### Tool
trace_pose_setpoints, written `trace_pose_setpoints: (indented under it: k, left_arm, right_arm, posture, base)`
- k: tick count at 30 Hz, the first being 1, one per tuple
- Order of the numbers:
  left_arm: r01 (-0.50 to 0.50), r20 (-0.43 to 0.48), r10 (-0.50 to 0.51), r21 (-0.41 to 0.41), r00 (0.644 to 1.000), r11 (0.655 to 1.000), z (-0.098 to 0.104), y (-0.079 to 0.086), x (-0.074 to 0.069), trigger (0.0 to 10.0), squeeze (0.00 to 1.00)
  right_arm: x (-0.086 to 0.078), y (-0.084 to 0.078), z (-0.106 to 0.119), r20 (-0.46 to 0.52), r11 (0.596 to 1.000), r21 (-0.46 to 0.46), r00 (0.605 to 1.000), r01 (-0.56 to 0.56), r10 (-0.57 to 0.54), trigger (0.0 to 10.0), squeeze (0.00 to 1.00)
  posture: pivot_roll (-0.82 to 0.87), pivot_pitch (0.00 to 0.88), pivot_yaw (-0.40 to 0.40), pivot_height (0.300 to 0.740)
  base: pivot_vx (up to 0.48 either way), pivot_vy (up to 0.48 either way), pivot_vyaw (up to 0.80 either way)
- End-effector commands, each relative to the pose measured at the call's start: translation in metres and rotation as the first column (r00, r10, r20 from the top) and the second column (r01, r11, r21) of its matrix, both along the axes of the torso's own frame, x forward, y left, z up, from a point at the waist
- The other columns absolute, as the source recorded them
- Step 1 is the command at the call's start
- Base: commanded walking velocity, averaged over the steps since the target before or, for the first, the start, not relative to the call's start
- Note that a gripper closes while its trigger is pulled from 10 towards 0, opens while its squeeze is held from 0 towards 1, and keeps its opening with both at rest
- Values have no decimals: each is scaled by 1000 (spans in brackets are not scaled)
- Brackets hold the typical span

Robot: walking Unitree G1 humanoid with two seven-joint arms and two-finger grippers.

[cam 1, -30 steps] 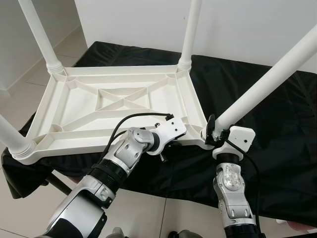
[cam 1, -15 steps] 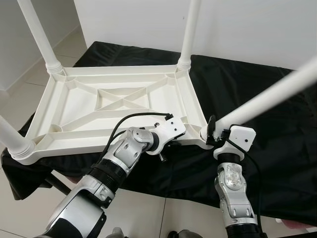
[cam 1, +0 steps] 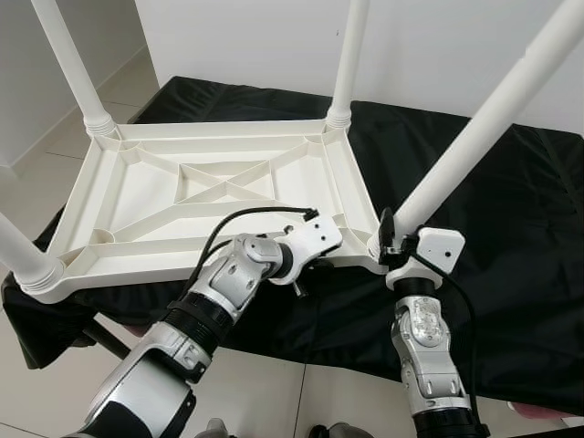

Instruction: Building children table

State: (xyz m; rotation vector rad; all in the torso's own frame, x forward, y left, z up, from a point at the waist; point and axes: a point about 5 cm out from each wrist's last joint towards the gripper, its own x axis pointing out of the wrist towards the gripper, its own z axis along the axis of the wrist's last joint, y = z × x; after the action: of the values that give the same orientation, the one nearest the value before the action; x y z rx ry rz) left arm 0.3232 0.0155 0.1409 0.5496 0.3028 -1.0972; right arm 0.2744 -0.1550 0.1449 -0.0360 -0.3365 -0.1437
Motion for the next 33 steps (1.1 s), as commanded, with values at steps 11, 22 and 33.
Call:
trace_pose_setpoints:
  k: [11, 22, 33]
  left_arm:
    - [21, 92, -19, -30, 996, 999, 25, -5, 5, 10000, 0]
    - [15, 88, -12, -33, 996, 999, 24, -4, 4, 10000, 0]
    - [12, 91, -9, -35, 996, 999, 26, -3, 5, 10000, 0]
  right_arm:
    - [7, -19, -16, -109, 999, -24, 993, -48, 45, 10000, 0]
    - [13, -32, -26, -190, 969, -33, 954, -243, 233, 10000, 0]
    - [9, -47, -34, -248, 906, -34, 882, -421, 400, 10000, 0]
  posture:
    - [-87, 29, 1, 740]
    - [-81, 41, -2, 740]
    - [-87, 47, 1, 740]
  base:
    - [0, 0, 0]
    - [0, 0, 0]
    - [0, 0, 0]
